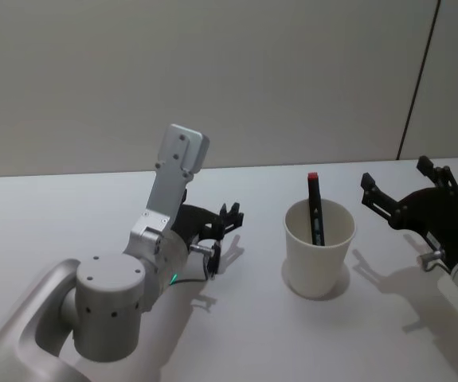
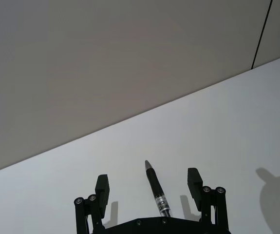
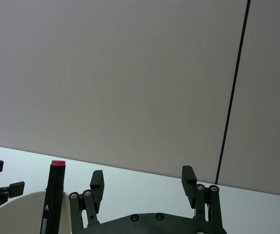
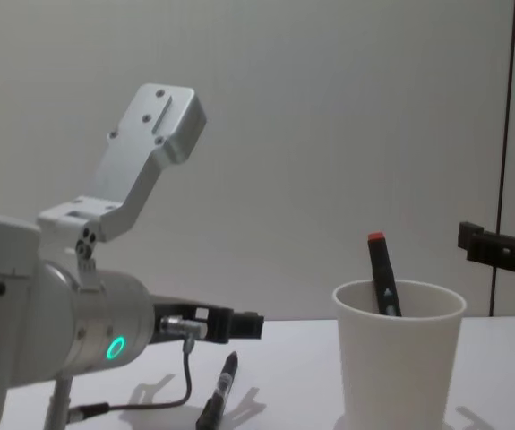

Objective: Place the pen into the pen holder.

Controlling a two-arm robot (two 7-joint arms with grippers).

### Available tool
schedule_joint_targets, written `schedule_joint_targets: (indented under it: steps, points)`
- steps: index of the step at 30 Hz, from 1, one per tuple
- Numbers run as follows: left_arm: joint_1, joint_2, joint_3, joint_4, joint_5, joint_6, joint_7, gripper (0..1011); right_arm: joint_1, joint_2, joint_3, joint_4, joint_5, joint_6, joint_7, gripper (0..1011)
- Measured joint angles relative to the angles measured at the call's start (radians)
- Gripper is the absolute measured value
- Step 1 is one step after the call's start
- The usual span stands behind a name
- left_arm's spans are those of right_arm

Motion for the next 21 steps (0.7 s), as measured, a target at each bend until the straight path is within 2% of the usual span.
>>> schedule_joint_targets:
  steps: [10,21]
  points:
    - [0.009,-0.001,-0.001,0.012,-0.010,0.000,-0.020,1001,0.000,0.000,0.000,0.000,0.000,0.000,0.000,1001]
    - [0.001,-0.012,0.005,0.052,0.015,0.030,-0.074,1001,0.000,0.000,0.000,0.000,0.000,0.000,0.000,1001]
